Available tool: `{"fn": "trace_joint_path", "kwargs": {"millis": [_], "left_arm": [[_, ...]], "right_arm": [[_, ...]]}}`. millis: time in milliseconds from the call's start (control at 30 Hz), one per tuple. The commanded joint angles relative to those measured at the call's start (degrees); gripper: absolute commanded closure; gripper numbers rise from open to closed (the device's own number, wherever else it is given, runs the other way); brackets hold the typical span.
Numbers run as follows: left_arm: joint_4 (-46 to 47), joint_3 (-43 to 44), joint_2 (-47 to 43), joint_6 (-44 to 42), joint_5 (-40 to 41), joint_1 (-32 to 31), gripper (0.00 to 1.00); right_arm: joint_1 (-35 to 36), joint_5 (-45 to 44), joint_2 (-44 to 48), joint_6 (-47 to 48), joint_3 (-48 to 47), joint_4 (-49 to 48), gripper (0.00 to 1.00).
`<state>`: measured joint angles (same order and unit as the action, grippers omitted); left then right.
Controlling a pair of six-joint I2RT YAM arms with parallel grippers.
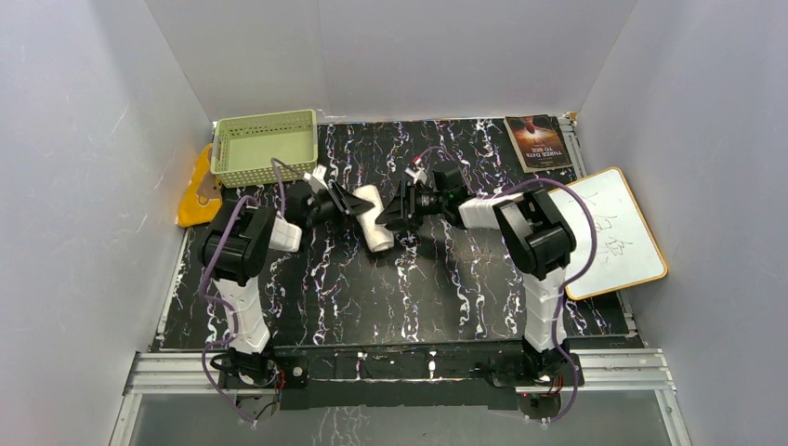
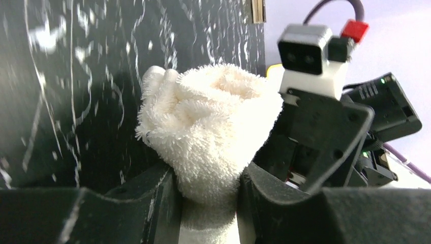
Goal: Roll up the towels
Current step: Pick up the towel at the center of the board, then place the towel in the bin.
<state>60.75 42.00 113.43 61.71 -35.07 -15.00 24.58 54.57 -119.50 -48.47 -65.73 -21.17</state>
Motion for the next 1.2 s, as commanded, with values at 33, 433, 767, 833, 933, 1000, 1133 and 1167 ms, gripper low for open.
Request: {"fn": "trace_joint_path", "kwargs": {"millis": [33, 433, 767, 833, 933, 1000, 1133, 1167], "left_arm": [[-19.51, 12.81, -7.83, -15.63, -10.11, 5.95, 0.7], [-75.75, 65.79, 4.31, -43.69, -24.63, 18.02, 0.66], [-66.51, 93.96, 27.7, -29.78, -31.92, 27.03, 0.62], [-55.74, 90.89, 29.41, -22.08, -33.64, 27.83, 0.61], [-52.96, 95.93, 36.13, -16.95, -35.59, 27.74, 0.61], [-50.24, 98.55, 39.89, -13.46, -36.8, 27.43, 0.61], [-49.79, 98.19, 42.69, -14.16, -35.8, 26.97, 0.6], [-52.16, 98.26, 43.08, -16.12, -34.38, 26.84, 0.59]], "right_arm": [[-2.96, -0.68, 11.66, 8.12, 0.52, 3.99, 0.37], [-10.25, -0.17, 27.97, 16.71, 12.13, 8.73, 0.06], [-8.6, -1.3, 31.51, 17.07, 17.37, 8.06, 0.02], [-8.33, -1.7, 32.22, 17.93, 17.22, 9.5, 0.02], [-8.07, -2.49, 33.12, 19.45, 17.24, 11.9, 0.02], [-8.06, -2.92, 33.58, 20.05, 17.65, 12.71, 0.02], [-7.68, -2.68, 34.09, 18.74, 18.89, 11.87, 0.02], [-7.48, -2.95, 34.36, 18.64, 19.15, 11.84, 0.02]]}}
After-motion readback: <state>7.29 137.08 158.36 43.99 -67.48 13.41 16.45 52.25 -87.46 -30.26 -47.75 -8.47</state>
